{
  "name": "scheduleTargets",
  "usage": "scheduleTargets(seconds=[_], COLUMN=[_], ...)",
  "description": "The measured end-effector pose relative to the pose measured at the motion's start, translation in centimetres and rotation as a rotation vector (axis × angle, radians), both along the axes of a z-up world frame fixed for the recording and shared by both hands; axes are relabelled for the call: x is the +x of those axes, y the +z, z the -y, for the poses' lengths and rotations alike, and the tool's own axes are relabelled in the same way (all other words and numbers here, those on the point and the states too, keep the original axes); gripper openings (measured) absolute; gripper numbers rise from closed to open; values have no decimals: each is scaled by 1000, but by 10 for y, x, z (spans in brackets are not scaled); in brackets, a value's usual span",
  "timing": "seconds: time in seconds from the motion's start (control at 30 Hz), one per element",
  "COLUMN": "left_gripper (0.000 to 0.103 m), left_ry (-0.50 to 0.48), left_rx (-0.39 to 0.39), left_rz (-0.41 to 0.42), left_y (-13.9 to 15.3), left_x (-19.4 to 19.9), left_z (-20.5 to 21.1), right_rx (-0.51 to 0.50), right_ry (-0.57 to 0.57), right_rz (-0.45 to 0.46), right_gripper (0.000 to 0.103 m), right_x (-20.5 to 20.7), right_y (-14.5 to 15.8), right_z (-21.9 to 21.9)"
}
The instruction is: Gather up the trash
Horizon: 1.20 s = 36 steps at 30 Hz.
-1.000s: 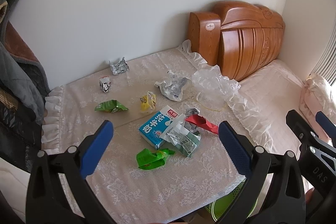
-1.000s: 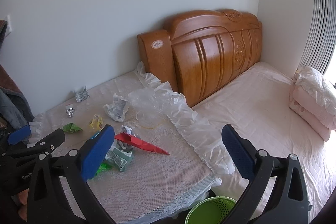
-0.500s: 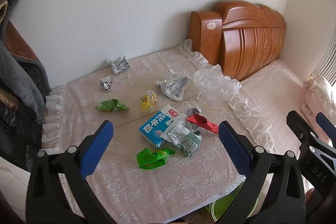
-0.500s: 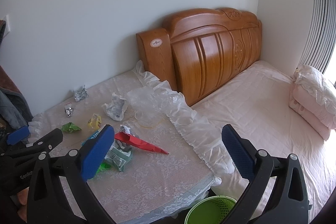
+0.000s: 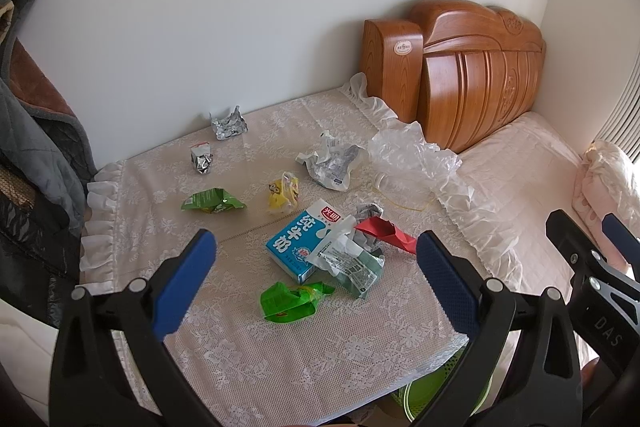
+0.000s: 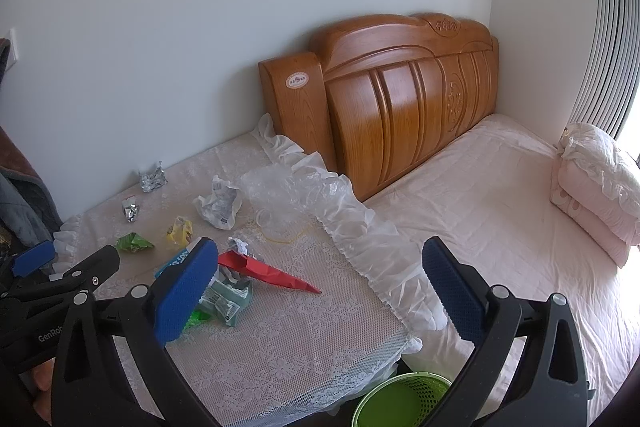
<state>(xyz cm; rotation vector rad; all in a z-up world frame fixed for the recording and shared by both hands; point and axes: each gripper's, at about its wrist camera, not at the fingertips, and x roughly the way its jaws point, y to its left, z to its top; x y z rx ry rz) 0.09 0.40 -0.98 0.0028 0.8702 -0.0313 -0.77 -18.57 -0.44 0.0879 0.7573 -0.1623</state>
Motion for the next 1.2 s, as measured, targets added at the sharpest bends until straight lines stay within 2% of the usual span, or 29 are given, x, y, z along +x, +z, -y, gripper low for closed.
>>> scheduleTargets(seconds=[0.87, 1.07, 1.2], left_gripper=[96, 96, 96], left_ry=[-2, -18, -14], left_rx=[-2, -9, 22], left_rz=[-5, -7, -25], left_y=[-2, -12, -28], left_x=[1, -1, -4], left_z=[-1, -6, -13], right_rx=[0, 8, 34], right_ry=[1, 12, 12], right_rz=[-3, -21, -65], right_gripper=[101, 101, 101], right_x=[0, -1, 1], right_y=[-1, -15, -35], right_z=[1, -1, 1])
